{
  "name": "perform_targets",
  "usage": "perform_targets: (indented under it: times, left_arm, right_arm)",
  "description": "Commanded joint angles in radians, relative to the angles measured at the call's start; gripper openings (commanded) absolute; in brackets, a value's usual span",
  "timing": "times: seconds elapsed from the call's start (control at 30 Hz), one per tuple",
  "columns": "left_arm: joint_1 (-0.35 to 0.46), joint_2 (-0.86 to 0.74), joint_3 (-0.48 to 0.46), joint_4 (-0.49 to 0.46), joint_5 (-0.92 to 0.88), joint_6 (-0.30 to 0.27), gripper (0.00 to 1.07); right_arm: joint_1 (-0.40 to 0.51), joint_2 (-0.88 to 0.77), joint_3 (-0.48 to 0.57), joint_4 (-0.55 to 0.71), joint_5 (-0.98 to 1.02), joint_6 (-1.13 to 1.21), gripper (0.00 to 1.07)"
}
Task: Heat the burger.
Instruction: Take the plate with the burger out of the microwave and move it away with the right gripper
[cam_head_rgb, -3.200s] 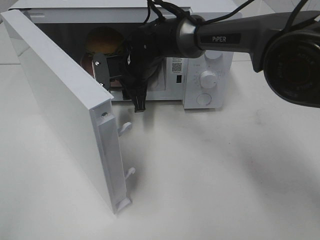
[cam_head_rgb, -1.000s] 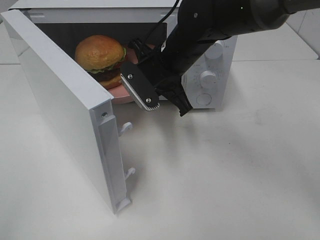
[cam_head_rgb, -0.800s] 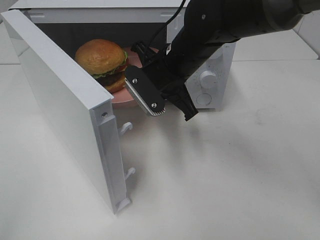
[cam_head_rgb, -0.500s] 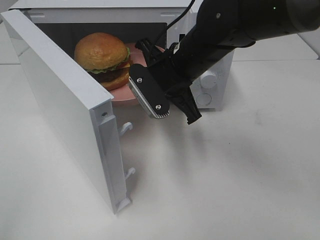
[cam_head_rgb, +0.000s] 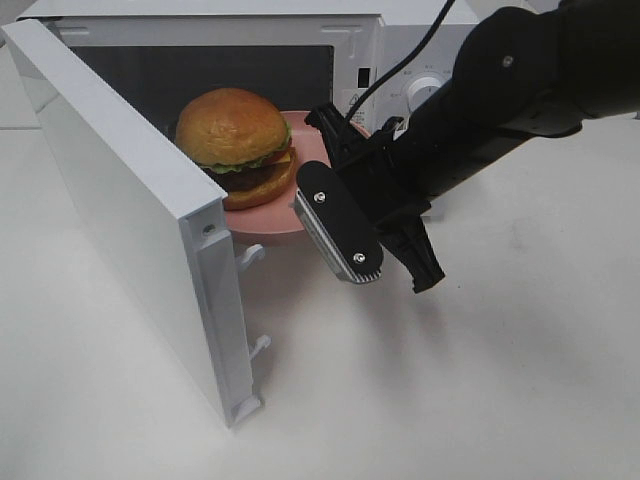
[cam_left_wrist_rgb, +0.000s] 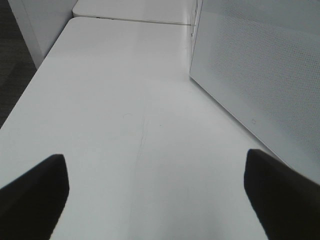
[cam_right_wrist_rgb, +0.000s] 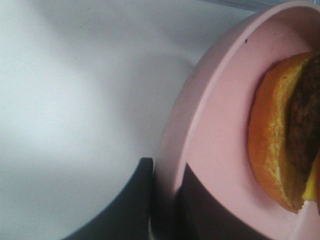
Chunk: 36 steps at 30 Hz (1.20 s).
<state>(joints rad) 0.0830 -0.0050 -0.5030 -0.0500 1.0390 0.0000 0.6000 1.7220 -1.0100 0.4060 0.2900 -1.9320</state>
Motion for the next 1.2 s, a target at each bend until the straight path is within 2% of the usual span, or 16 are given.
perform_targets:
  times: [0.03, 0.5, 1.2]
  left_arm:
    - [-0.004, -0.019, 0.004, -0.002, -0.002, 0.000, 0.87]
    - [-0.004, -0.019, 0.004, -0.002, -0.002, 0.000, 0.87]
    - [-0.004, -0.019, 0.004, -0.002, -0.002, 0.000, 0.87]
  right_arm:
    - [0.000, -0.060, 0.040, 0.044, -0.086, -0.010, 0.00]
    - [0.000, -0.241, 0.234, 0.049, -0.132, 0.037, 0.00]
    - [0.000, -0.504, 0.461, 0.045, -0.155, 0.178, 0.00]
